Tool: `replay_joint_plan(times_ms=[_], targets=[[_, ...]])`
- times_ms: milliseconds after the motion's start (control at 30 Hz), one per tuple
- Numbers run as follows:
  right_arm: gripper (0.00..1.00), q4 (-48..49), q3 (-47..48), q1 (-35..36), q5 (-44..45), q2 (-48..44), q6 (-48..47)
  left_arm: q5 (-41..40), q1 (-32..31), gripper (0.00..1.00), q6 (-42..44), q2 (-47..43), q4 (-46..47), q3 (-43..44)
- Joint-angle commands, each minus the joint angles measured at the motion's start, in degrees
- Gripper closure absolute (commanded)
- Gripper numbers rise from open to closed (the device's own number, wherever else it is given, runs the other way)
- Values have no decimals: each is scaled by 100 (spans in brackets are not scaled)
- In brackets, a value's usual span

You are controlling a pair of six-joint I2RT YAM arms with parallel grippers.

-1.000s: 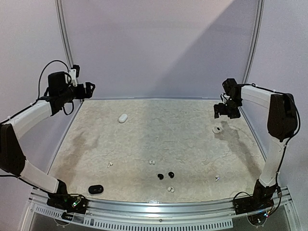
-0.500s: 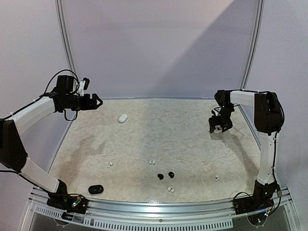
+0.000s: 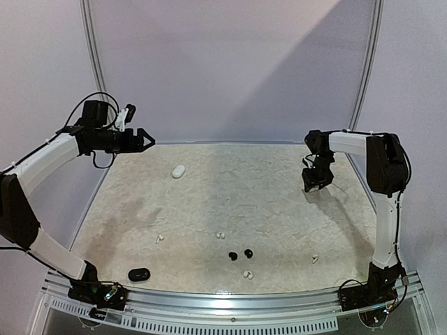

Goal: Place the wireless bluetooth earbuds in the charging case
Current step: Pick up the charging case from the corner of the board, then pass from the right arm to the left

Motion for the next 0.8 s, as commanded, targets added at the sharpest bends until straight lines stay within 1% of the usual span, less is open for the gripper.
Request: replay_joint_plan(times_ms=[0,67,133,233,300,333,467,600,667,767], targets=[[66,1171,-193,859,485,-970,-377,785,-466,10,296,92,-259,408],[66,2025,-395,1399,724,-1577,-679,1037,-672,12,276,132,-275,597],[67,2943,-570,1959,879,-1974,-849,1252,-880,13,173,183,-234,743],[64,4119,-640,2782,1082,-2277,-1088,1617,-1162,16,-104,299,-8,937],[64,4578,-486,3165,1261,-2235,-1338,1790,-1303,22,-282,372,234,1060],[65,4714,-352,3312,1323,-2184,-1443,1845,-1363,25,-343,407,364,1113],[66,5015,146,3783,1336,-1866,-1730,1828,-1568,32,-456,552,643,1285],[66,5157,405,4076,1375,-1690,-2255,1878,-1669,35,-590,652,989,1367],[66,5110,521,4122,1370,-1628,-2325,1945,-1722,36,-592,666,1131,1390],[67,5033,690,4147,1379,-1544,-2321,1883,-1828,35,-515,680,1228,1436]])
